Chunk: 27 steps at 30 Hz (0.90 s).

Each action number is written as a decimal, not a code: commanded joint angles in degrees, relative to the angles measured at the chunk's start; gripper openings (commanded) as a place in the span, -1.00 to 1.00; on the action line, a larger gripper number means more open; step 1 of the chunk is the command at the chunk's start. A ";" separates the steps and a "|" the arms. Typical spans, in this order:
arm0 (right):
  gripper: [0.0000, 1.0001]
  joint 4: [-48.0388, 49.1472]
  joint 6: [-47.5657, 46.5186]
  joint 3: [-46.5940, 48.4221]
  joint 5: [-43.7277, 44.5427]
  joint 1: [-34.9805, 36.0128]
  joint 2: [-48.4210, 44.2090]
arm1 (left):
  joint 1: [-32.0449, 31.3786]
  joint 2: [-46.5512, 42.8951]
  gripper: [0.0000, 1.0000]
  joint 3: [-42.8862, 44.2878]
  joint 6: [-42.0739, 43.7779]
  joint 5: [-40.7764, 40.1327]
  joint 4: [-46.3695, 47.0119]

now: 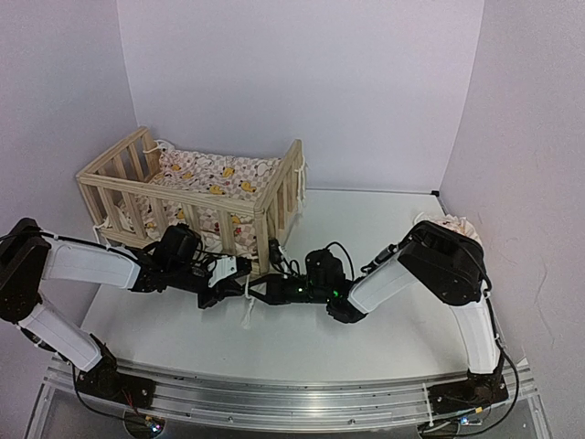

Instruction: Set up the pet bed

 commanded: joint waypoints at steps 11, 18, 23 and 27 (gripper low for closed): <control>-0.63 -15.93 -8.50 -14.75 20.75 3.95 -21.83 | -0.57 -1.01 -1.00 2.03 -2.79 -2.79 0.80; 0.07 -21.96 -5.68 -13.70 29.58 8.26 -16.26 | -0.53 -1.13 -1.00 2.19 -3.80 -3.19 1.33; 0.32 -17.22 -8.19 -6.85 30.12 9.27 -8.11 | -0.53 -1.13 -1.00 2.46 -4.08 -3.29 1.30; 0.39 -12.22 -8.64 -3.55 30.10 9.27 -3.01 | -0.53 -1.31 -1.00 2.26 -4.57 -3.19 1.42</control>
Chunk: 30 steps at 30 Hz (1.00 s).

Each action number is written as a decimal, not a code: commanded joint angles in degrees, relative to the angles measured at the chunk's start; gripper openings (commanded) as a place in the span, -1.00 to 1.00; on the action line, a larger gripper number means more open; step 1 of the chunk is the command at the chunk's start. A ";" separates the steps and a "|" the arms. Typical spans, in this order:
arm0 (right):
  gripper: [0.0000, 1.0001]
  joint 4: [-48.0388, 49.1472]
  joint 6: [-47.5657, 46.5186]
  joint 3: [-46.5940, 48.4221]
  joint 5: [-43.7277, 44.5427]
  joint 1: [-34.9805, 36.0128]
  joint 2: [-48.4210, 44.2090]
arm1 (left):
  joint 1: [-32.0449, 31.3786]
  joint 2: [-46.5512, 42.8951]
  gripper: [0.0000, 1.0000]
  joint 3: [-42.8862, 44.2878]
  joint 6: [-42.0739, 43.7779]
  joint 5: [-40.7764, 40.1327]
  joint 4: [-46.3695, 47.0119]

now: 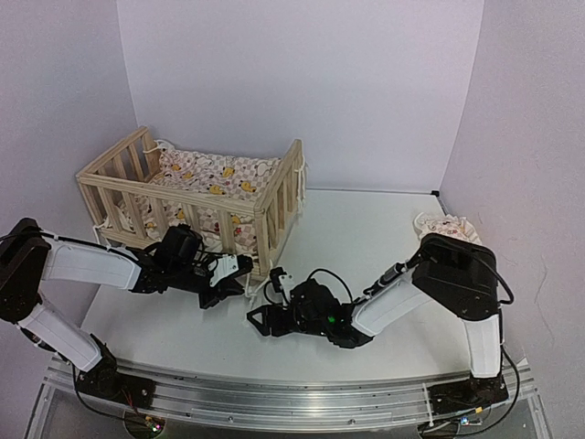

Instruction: Set up the pet bed

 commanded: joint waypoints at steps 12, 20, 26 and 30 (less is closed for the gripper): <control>-1.00 11.35 2.58 0.28 6.37 -0.15 5.51 | 0.27 -2.06 -1.00 3.14 -2.37 -6.43 -0.55; -1.00 0.39 -16.03 -10.38 16.46 -4.18 -24.78 | 1.74 -6.12 -1.00 2.54 1.49 -14.76 -7.78; -1.00 -17.33 -26.15 -4.51 14.56 -10.55 -36.16 | 3.61 -8.92 -1.00 -2.27 11.99 -19.32 -9.51; -1.00 -20.83 -28.77 -2.79 13.38 -12.69 -36.57 | 7.26 -9.27 -1.00 -8.03 21.98 -20.73 -8.76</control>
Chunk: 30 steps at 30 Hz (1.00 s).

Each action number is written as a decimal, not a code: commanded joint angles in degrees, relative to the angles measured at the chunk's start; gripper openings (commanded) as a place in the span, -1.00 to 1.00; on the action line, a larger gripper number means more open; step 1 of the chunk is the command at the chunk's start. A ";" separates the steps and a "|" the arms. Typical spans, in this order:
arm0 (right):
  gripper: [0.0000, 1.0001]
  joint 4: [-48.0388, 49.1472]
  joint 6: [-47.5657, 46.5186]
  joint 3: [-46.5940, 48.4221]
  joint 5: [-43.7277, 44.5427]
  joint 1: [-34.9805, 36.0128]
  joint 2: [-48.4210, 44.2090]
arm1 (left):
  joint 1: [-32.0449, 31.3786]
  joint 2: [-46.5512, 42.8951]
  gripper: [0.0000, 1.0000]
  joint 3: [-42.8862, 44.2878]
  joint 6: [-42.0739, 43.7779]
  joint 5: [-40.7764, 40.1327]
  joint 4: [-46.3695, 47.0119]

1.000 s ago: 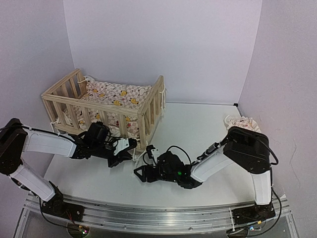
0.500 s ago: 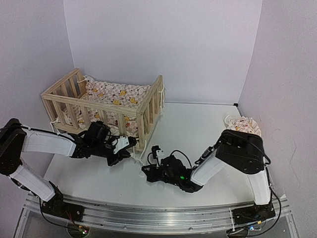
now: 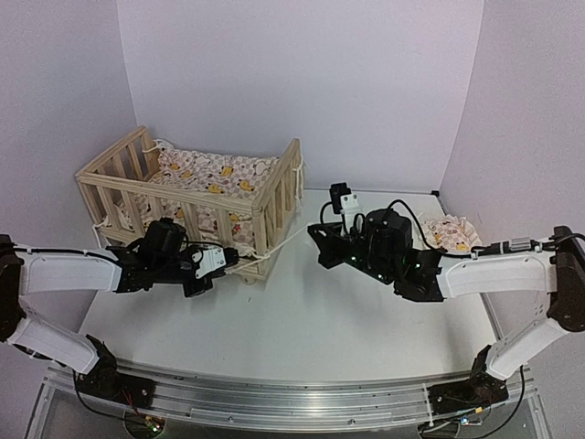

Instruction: Set up the pet bed

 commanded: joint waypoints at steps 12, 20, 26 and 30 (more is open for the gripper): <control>-1.00 -11.83 0.88 1.12 -5.23 -4.68 3.26 | 5.87 7.01 -1.00 -13.43 20.07 -11.30 -0.39; -1.00 -11.90 8.15 -5.21 -8.30 -6.92 3.49 | 5.87 7.88 -1.00 -12.08 19.76 -11.10 -0.30; -1.00 -11.96 9.70 -6.31 -11.63 -8.28 4.17 | 5.87 7.70 -1.00 -12.04 19.18 -10.25 -1.00; -0.83 -12.16 9.40 -4.62 -22.01 -8.28 6.63 | 5.87 6.73 -0.86 -4.25 15.53 -1.42 -13.91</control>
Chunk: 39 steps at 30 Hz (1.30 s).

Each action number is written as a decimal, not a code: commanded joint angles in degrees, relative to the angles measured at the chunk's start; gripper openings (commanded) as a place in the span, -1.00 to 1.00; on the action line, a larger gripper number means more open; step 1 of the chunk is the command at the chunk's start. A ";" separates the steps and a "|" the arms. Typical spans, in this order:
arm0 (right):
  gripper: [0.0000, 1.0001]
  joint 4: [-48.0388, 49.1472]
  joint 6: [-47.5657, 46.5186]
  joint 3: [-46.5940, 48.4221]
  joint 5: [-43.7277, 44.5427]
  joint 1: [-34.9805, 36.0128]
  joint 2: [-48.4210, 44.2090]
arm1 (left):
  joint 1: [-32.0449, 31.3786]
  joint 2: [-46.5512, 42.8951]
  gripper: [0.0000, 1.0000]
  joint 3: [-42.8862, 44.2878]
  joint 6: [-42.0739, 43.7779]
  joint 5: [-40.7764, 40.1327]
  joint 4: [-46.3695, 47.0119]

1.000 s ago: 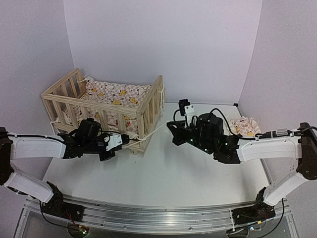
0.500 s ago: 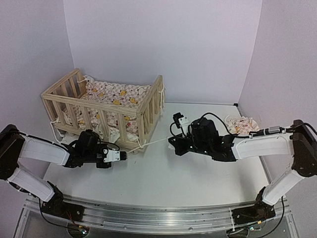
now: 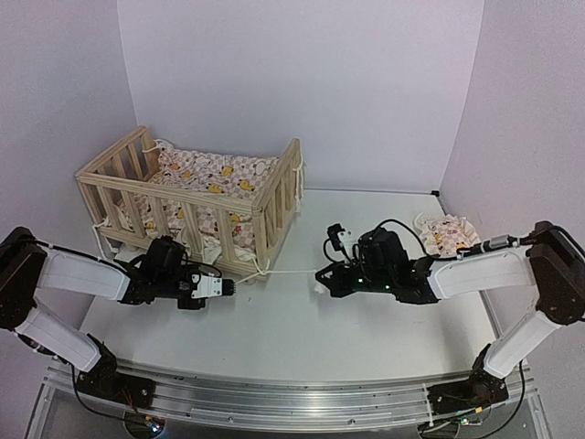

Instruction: Set up the pet bed

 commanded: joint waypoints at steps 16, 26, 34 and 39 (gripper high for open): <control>0.57 -26.28 9.01 32.41 7.38 -2.36 0.47 | 3.10 -17.02 0.44 31.09 -22.46 21.11 -48.07; 0.62 -30.90 5.83 42.33 15.44 -4.47 4.00 | 3.10 -6.41 0.93 59.73 -14.31 12.86 -59.08; 0.65 -54.85 2.67 40.08 12.31 -28.99 1.42 | 3.22 6.05 0.99 69.28 -2.46 7.29 -66.57; 0.67 -56.22 -1.27 33.46 9.15 -41.00 0.44 | 3.19 12.58 0.71 74.62 -0.29 7.62 -71.46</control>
